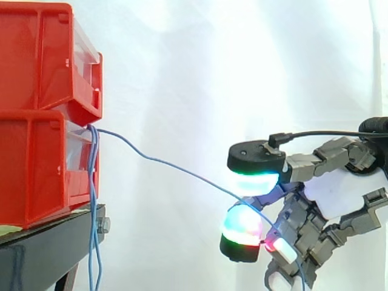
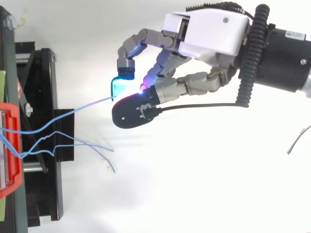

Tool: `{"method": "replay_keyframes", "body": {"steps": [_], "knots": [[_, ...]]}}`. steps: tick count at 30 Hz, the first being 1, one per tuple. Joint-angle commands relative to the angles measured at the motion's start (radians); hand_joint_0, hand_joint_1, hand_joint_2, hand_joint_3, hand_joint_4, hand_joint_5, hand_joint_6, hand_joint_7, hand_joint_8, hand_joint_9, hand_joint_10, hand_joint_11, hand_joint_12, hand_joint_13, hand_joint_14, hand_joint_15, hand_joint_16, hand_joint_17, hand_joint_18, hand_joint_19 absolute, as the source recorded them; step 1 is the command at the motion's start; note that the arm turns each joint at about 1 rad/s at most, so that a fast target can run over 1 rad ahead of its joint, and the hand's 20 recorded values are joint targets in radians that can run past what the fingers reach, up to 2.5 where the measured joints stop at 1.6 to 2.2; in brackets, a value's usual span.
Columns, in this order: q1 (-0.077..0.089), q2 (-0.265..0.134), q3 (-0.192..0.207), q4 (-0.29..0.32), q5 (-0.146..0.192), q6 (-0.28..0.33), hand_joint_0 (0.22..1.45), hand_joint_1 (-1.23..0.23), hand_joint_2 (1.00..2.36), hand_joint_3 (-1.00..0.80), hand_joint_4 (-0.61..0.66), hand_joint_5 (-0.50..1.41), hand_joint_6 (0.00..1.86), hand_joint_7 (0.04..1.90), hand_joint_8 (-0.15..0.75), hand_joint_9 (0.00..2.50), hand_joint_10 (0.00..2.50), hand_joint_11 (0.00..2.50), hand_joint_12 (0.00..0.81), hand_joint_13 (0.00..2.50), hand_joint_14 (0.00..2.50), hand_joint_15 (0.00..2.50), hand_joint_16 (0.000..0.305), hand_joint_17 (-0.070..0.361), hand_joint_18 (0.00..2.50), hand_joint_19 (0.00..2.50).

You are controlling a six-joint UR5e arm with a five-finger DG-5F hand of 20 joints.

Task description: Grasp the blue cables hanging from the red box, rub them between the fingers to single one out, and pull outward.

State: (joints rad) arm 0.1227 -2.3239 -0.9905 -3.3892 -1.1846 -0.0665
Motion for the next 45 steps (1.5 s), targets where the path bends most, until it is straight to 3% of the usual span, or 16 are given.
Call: {"method": "replay_keyframes", "body": {"steps": [1, 6, 11, 16, 20, 30, 42, 45], "knots": [[0.000, 0.000, 0.006, -0.007, 0.000, -0.002, 0.37, -0.65, 1.00, -0.50, 0.14, -0.14, 0.85, 0.97, 0.330, 1.15, 0.02, 0.67, 0.425, 0.90, 0.03, 0.66, 0.065, 0.145, 0.75, 0.61], [0.000, 0.002, 0.007, -0.002, 0.000, -0.002, 0.37, -0.64, 1.00, -0.50, 0.14, -0.14, 0.85, 0.96, 0.327, 1.14, 0.02, 0.67, 0.427, 0.90, 0.03, 0.66, 0.065, 0.146, 0.75, 0.61], [0.002, 0.002, 0.021, -0.009, 0.000, -0.009, 0.46, -0.52, 1.00, -0.50, 0.11, -0.14, 0.84, 1.00, 0.303, 1.13, 0.02, 0.68, 0.390, 0.86, 0.03, 0.66, 0.056, 0.127, 0.67, 0.65], [0.002, 0.002, 0.035, -0.013, 0.000, -0.030, 0.55, -0.63, 1.01, -0.42, 0.09, -0.14, 0.85, 1.07, 0.283, 1.11, 0.02, 0.71, 0.361, 0.84, 0.03, 0.68, 0.050, 0.113, 0.63, 0.68], [0.006, 0.002, 0.036, -0.009, 0.002, -0.039, 0.52, -0.62, 1.00, -0.50, 0.10, -0.14, 0.86, 1.05, 0.290, 1.12, 0.02, 0.70, 0.367, 0.85, 0.03, 0.67, 0.052, 0.117, 0.64, 0.68], [0.015, 0.000, 0.035, -0.012, 0.002, -0.039, 0.47, -0.58, 1.00, -0.50, 0.12, -0.14, 0.86, 1.02, 0.307, 1.13, 0.02, 0.69, 0.388, 0.87, 0.03, 0.66, 0.056, 0.126, 0.68, 0.66], [0.020, 0.002, 0.036, -0.010, 0.000, -0.039, 0.50, -0.66, 1.00, -0.50, 0.11, -0.14, 0.86, 1.03, 0.294, 1.12, 0.02, 0.69, 0.373, 0.87, 0.03, 0.67, 0.054, 0.121, 0.67, 0.67], [0.020, 0.002, 0.041, -0.010, -0.003, -0.039, 0.56, -0.69, 1.01, -0.39, 0.11, -0.14, 0.87, 1.07, 0.280, 1.12, 0.02, 0.71, 0.357, 0.87, 0.03, 0.69, 0.050, 0.113, 0.65, 0.68]]}}
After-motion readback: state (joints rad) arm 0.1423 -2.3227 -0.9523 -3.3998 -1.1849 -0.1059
